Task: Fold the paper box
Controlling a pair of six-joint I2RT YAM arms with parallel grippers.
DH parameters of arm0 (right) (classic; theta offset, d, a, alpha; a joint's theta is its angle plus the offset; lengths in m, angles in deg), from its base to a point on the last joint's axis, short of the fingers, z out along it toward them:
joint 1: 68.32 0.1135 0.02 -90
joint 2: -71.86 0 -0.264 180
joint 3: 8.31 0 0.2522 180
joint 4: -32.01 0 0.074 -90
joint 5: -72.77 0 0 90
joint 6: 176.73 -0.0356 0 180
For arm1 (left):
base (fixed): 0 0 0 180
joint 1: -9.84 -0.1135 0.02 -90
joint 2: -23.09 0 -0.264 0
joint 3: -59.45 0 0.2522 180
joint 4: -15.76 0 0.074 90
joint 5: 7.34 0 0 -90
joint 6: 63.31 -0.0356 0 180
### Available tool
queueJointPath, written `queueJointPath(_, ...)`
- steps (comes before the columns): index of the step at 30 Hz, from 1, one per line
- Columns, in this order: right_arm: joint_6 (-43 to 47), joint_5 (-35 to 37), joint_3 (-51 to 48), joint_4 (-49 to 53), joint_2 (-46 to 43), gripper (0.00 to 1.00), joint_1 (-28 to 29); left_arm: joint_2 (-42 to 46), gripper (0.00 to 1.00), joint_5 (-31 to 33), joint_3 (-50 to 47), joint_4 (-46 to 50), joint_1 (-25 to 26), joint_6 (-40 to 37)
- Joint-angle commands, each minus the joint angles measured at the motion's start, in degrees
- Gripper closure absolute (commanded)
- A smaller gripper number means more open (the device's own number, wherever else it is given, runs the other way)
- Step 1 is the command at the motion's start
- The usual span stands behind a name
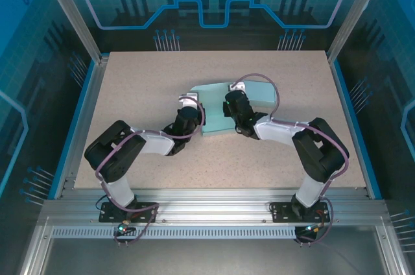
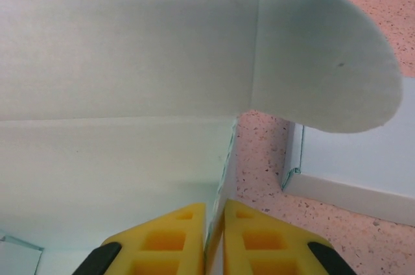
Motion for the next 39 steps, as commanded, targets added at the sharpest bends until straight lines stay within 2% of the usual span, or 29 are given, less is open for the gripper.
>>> queueJointPath(1, -1.47, -7.92, -2.13, -2.16, 0.25, 0.86, 5.12, 0.0, 0.99, -9.44, -1.4, -1.27, 3.79, 4.34)
queueJointPath(9, -1.82, -7.4, -4.05, -2.89, -0.45, 0.89, 5.9, 1.68, 0.92, -14.29, -1.73, -0.2, 3.95, 8.92)
queueJointPath(16, -0.99, -7.87, -5.55, -3.63, -1.34, 1.0, 5.94, 1.69, 0.93, -16.48, -1.95, 0.06, 3.92, 10.2)
queueJointPath(28, 1.14, -10.31, -13.29, -11.7, -3.09, 1.0, 6.26, 0.9, 0.93, -19.52, -7.53, -3.76, 3.96, 11.76)
queueJointPath(32, 0.8, -9.43, -14.9, -12.88, -2.74, 1.0, 6.96, 0.5, 0.93, -20.31, -9.09, -6.03, 4.14, 12.59)
queueJointPath(39, 0.72, -7.1, -17.53, -13.49, -2.92, 1.0, 8.07, 2.53, 0.91, -21.8, -10.64, -3.45, 4.47, 10.82)
